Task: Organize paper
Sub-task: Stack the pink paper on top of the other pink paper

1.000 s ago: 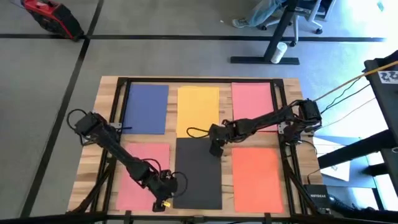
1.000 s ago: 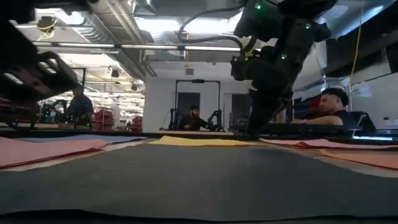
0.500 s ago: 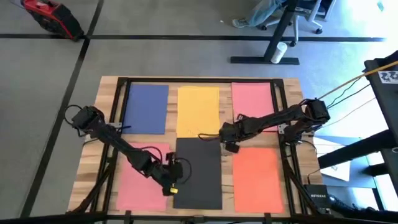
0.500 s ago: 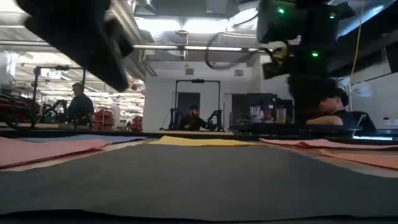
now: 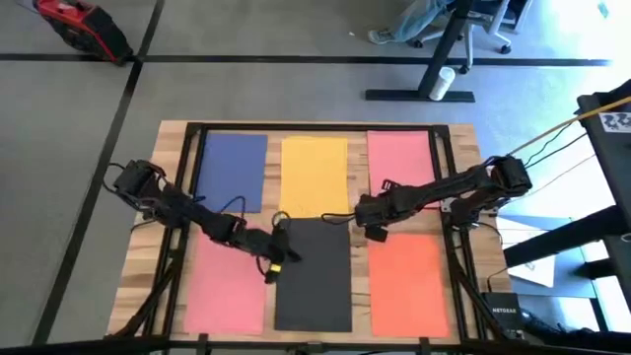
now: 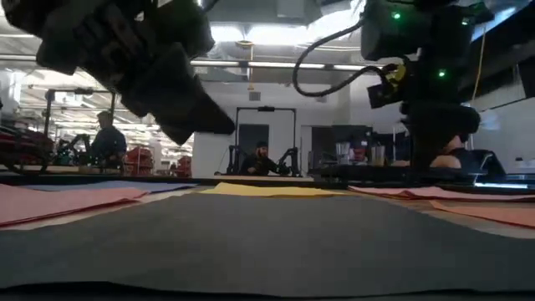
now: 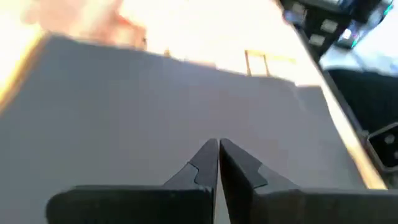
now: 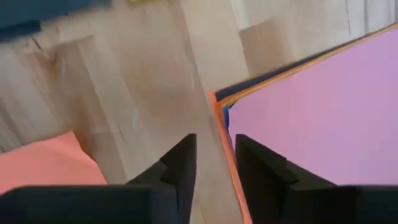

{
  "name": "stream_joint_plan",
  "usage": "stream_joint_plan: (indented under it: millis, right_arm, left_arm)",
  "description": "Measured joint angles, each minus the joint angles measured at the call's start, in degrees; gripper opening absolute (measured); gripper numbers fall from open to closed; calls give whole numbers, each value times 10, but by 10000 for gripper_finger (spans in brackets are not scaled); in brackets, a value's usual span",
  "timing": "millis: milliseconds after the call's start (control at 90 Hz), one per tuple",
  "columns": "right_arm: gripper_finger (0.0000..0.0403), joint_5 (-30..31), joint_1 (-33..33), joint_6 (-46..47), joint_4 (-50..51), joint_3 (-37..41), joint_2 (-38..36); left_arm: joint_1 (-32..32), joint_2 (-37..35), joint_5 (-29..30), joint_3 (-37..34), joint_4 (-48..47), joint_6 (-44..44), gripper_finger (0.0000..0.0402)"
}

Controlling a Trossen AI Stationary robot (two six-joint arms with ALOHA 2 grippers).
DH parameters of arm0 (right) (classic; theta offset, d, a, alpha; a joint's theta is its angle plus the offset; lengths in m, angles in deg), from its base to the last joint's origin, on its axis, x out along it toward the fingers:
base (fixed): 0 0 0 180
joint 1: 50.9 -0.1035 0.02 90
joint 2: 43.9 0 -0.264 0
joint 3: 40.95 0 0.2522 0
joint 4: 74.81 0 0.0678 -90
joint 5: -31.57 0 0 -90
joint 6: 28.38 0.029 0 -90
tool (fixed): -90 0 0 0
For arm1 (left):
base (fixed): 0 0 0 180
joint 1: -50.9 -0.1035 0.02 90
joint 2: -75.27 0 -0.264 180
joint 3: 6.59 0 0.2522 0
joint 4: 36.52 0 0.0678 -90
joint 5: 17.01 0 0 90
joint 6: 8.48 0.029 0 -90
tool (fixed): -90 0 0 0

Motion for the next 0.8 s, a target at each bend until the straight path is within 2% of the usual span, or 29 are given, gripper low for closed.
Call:
stream_joint_plan:
  millis: [111, 267, 422, 533, 689, 800]
  right_arm:
    - [86, -8, 13, 0, -55, 46, -28]
    - [94, -30, 54, 0, -106, 95, -31]
    - [111, -16, 76, -1, -133, 105, -31]
    - [112, -38, 90, -21, -145, 105, -31]
    - [97, -45, 114, -34, -144, 105, -31]
    - [58, -61, 124, -49, -144, 105, -31]
  left_arm:
    - [-27, -34, 0, -36, 32, 29, 0]
    - [-86, -77, 2, -73, 75, 57, 0]
    - [-130, -105, 0, -95, 89, 73, 0]
    - [-152, -113, -11, -107, 89, 82, 0]
    - [-183, -113, -40, -120, 86, 82, 0]
    - [-198, -113, -62, -121, 83, 82, 0]
